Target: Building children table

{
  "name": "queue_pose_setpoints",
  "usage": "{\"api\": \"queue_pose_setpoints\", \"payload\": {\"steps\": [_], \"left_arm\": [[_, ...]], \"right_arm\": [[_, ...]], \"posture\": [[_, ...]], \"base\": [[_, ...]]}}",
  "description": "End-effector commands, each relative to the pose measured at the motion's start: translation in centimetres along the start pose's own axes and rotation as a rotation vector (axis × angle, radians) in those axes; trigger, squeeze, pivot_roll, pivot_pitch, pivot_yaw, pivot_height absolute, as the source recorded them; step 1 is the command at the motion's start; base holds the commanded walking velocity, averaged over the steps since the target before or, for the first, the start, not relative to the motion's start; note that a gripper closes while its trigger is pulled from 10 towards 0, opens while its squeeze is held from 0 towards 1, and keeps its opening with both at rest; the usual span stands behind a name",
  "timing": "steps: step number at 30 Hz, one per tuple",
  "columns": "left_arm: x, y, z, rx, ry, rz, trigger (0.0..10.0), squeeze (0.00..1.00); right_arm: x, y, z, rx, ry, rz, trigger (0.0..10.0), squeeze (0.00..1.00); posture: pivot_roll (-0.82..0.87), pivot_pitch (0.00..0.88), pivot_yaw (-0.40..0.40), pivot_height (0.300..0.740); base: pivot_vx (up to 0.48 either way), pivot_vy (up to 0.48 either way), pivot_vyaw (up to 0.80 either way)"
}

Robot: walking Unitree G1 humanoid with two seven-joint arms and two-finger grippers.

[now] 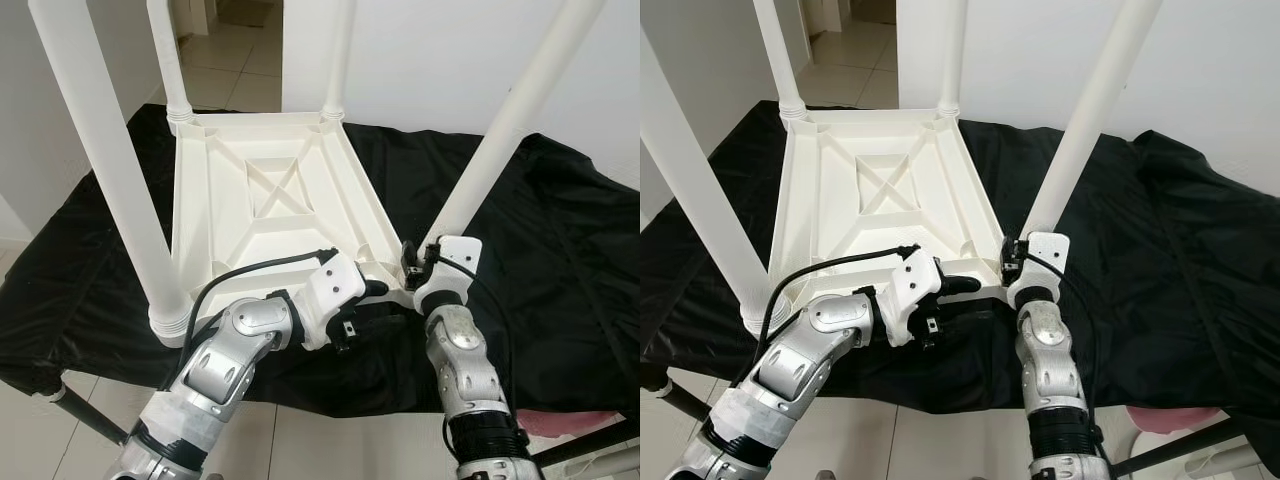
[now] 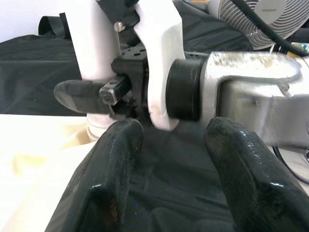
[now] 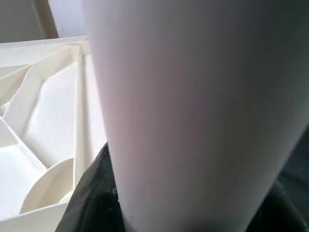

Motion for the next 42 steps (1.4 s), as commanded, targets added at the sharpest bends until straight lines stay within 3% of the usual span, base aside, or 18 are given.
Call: {"api": "queue_pose_setpoints", "payload": {"steps": [1,10,11,12,13,22,30,31,39,42], "left_arm": [[-0.4,0.1,0.1,0.023,-0.004,0.019,10.0,0.0],[-0.5,0.0,0.1,0.027,-0.005,0.022,10.0,0.0],[-0.5,0.0,0.2,0.03,-0.005,0.021,10.0,0.0],[-0.5,0.0,0.2,0.03,-0.005,0.021,10.0,0.0],[-0.5,0.0,0.2,0.031,-0.004,0.02,10.0,0.0],[-0.5,0.1,0.3,0.033,-0.001,0.02,10.0,0.0],[-0.4,0.3,0.2,0.032,-0.004,0.015,10.0,0.0],[-0.4,0.3,0.2,0.032,-0.004,0.014,10.0,0.0],[-0.4,0.4,0.3,0.03,-0.001,0.012,10.0,0.0],[-0.4,0.4,0.4,0.028,0.0,0.012,10.0,0.0]], "right_arm": [[-2.2,-0.7,-0.3,-0.031,0.006,0.098,10.0,0.0],[-1.5,-0.6,-1.4,-0.091,-0.014,0.087,10.0,0.0],[-1.4,-0.6,-1.4,-0.093,-0.015,0.086,10.0,0.09],[-1.4,-0.6,-1.4,-0.093,-0.015,0.086,10.0,0.09],[-1.3,-0.7,-1.3,-0.085,-0.005,0.082,10.0,1.0],[-0.8,-0.7,-1.9,-0.042,-0.021,0.067,10.0,1.0],[-0.1,-0.4,-2.0,0.154,0.035,0.077,10.0,1.0],[0.2,-0.2,-2.0,0.197,0.022,0.071,10.0,0.0],[1.5,0.3,-2.1,0.326,-0.016,0.049,10.0,0.0],[2.6,0.5,-1.9,0.453,-0.088,0.03,10.0,0.0]], "posture": [[-0.02,0.0,-0.069,0.74],[-0.02,0.0,-0.075,0.74],[-0.02,0.0,-0.077,0.74],[-0.02,0.0,-0.077,0.74],[-0.02,0.0,-0.077,0.74],[-0.03,0.0,-0.078,0.74],[-0.03,0.0,-0.078,0.74],[-0.03,0.0,-0.078,0.74],[-0.04,0.0,-0.074,0.74],[-0.04,0.0,-0.071,0.74]], "base": [[0.0,0.0,0.0],[0.0,0.0,0.0],[0.0,0.0,0.0],[0.0,0.0,0.0],[0.0,0.0,0.0],[0.0,0.0,0.0],[0.0,0.0,0.0],[0.0,0.0,0.0],[0.0,0.0,0.0],[0.0,0.0,0.0]]}}
Point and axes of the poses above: a point about 5 cm out from each wrist's last joint towards the gripper, its own y axis pointing out of the wrist towards the gripper, its own x axis along the axis of the wrist's last joint, z = x × y, the point moved 3 cm from there along y, pointing out of the wrist towards the gripper, and after that the axes turned 9 degrees about y, right-handed, at the moved point
